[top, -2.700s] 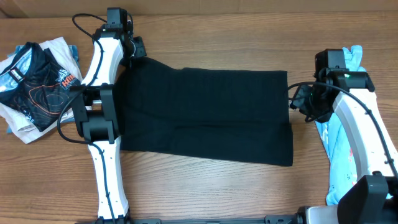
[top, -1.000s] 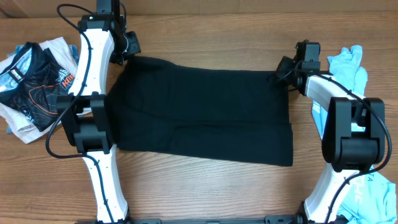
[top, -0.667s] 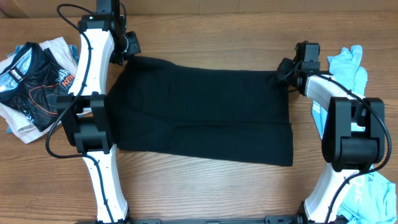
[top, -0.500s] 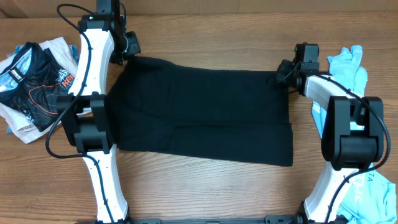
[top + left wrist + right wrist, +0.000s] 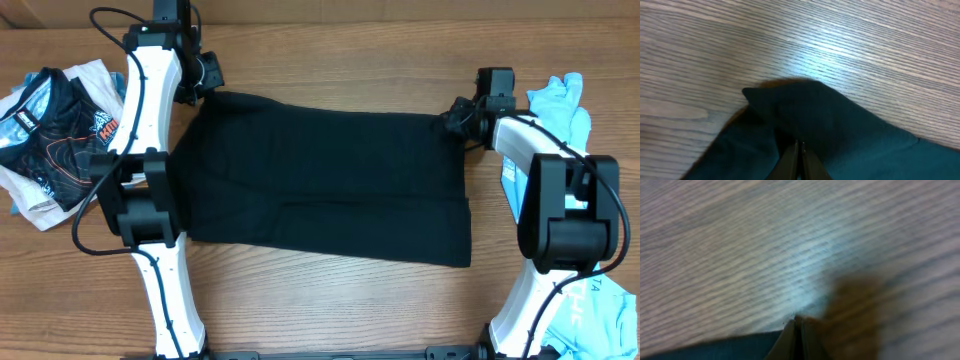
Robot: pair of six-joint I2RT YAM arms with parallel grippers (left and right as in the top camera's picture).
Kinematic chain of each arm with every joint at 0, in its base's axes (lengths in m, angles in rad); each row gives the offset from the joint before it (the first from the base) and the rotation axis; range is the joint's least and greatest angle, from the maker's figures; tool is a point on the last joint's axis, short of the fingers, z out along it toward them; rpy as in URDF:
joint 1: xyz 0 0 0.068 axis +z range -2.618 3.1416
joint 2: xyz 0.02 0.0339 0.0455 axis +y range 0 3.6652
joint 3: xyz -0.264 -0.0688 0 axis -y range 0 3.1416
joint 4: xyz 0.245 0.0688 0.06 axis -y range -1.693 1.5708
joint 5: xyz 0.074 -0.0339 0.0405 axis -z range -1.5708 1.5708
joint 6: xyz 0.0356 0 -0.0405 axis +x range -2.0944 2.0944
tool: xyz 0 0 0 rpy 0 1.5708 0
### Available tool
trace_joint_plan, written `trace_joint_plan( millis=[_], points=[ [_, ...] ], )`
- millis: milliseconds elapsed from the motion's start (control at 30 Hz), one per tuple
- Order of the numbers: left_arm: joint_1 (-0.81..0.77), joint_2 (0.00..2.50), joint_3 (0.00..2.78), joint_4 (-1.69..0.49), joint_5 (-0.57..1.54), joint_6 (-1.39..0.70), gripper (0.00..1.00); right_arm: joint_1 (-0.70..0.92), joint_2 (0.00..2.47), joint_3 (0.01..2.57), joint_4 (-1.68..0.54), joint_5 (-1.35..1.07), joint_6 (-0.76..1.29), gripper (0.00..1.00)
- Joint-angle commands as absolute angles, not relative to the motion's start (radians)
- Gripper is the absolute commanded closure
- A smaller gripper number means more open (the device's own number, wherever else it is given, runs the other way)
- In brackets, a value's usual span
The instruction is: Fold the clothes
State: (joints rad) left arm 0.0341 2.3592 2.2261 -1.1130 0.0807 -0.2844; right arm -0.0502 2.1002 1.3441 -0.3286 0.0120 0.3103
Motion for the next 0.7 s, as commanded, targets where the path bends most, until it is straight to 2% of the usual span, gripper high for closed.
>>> trace_joint_plan(
  millis=[0, 233, 433, 667],
  points=[
    [0.046, 2.241, 2.238, -1.122, 0.070, -0.248, 0.96, -0.064, 2.034, 1.408, -0.383, 0.033, 0.307, 0.96],
    [0.051, 2.188, 2.238, -1.189, 0.070, -0.238, 0.96, -0.067, 1.971, 1.523, -0.656, 0.090, 0.306, 0.96],
    [0.079, 2.159, 2.238, -1.220, 0.072, -0.239, 0.96, -0.076, 1.929, 1.553, -0.800, 0.135, 0.306, 0.96],
    [0.092, 2.131, 2.238, -1.388, 0.075, -0.231, 0.96, -0.076, 1.886, 1.554, -0.958, 0.133, 0.307, 0.96]
  ],
)
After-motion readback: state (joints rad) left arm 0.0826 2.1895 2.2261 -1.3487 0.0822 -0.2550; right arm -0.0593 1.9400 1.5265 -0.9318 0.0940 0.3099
